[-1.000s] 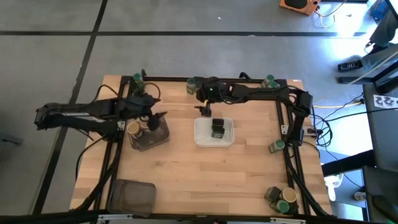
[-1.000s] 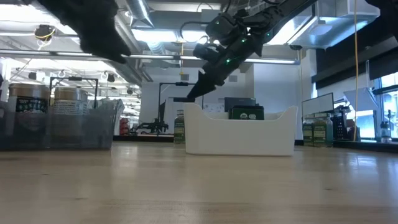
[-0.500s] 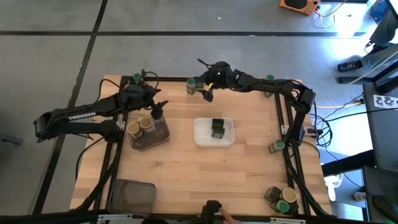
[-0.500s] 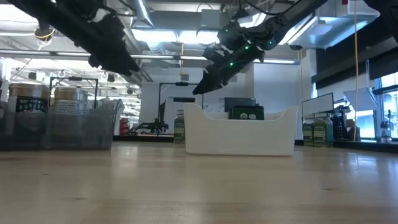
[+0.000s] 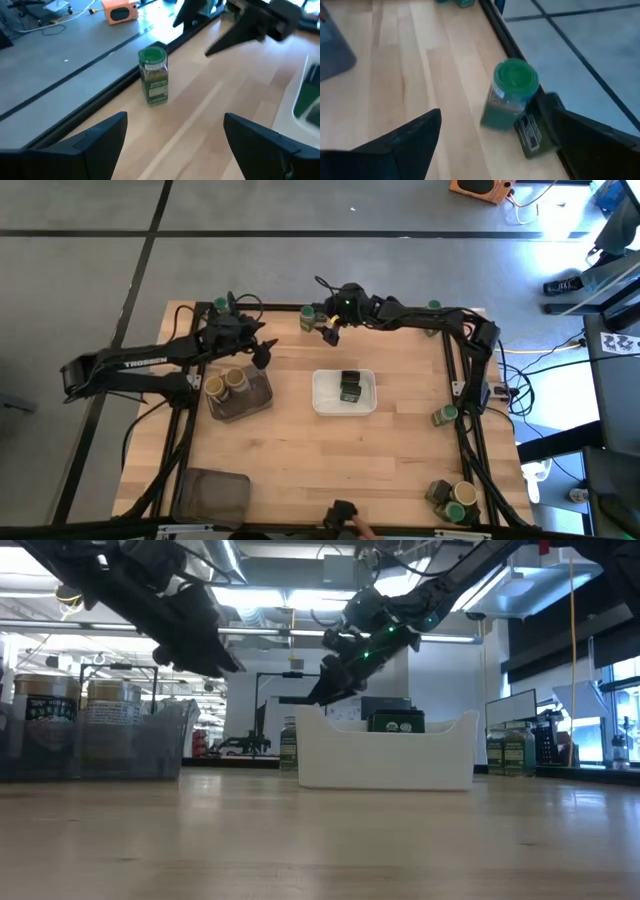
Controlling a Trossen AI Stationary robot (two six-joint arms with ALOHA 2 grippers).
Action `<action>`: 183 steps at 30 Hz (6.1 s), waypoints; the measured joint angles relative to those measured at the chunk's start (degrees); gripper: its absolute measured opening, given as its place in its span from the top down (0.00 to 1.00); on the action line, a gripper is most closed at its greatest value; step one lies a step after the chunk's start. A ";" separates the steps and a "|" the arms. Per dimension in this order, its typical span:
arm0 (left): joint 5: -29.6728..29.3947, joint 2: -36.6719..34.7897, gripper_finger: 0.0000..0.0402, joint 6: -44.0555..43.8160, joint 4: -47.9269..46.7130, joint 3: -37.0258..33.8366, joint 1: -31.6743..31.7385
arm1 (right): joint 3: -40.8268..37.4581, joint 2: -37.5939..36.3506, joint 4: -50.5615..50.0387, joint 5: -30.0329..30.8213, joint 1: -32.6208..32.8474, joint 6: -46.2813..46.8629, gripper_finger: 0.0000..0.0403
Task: Sort spices by type
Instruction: Put the green seasoning bottle into the bottom black bin
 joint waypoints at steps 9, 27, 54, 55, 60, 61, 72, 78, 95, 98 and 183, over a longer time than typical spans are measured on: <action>-0.08 11.22 0.18 -1.42 11.40 1.99 0.87 | 0.00 -3.52 -2.68 0.02 -0.02 -9.45 0.07; -0.48 40.12 0.18 -0.21 11.90 23.81 4.05 | -0.05 -5.50 -18.70 -6.74 -9.66 -5.33 0.07; -1.73 49.02 0.18 -0.50 21.10 25.18 7.16 | -0.09 -4.91 -17.58 -6.49 -10.14 -6.92 0.07; -1.75 49.11 0.18 -0.27 21.31 25.18 7.37 | -0.09 -4.91 -17.62 -6.49 -10.13 -6.92 0.07; -1.71 49.30 0.23 -0.06 22.02 25.18 7.80 | -0.09 -4.91 -17.66 -6.49 -10.10 -6.94 0.07; -1.66 49.30 0.26 0.03 22.05 25.18 7.77 | -0.09 -4.91 -17.65 -6.49 -10.10 -6.94 0.07; -0.14 48.57 0.50 1.79 20.54 25.15 6.48 | -0.09 -4.88 -18.49 -6.51 -10.10 -6.99 0.07; -0.10 42.83 0.50 1.76 13.71 25.05 3.78 | -0.09 -4.88 -18.13 -8.02 -10.10 -7.27 0.07; -0.17 17.92 0.48 1.04 -12.83 25.07 -12.36 | -0.09 -4.88 -17.43 -8.02 -10.08 -4.41 0.07; -0.31 13.81 0.48 -1.25 -17.52 25.09 -16.64 | -0.09 -4.88 -17.55 -8.04 -10.10 -3.91 0.07; -19.84 29.25 0.37 -97.07 -55.81 25.20 -100.10 | -0.02 -4.84 -14.01 -4.53 -10.08 3.70 0.07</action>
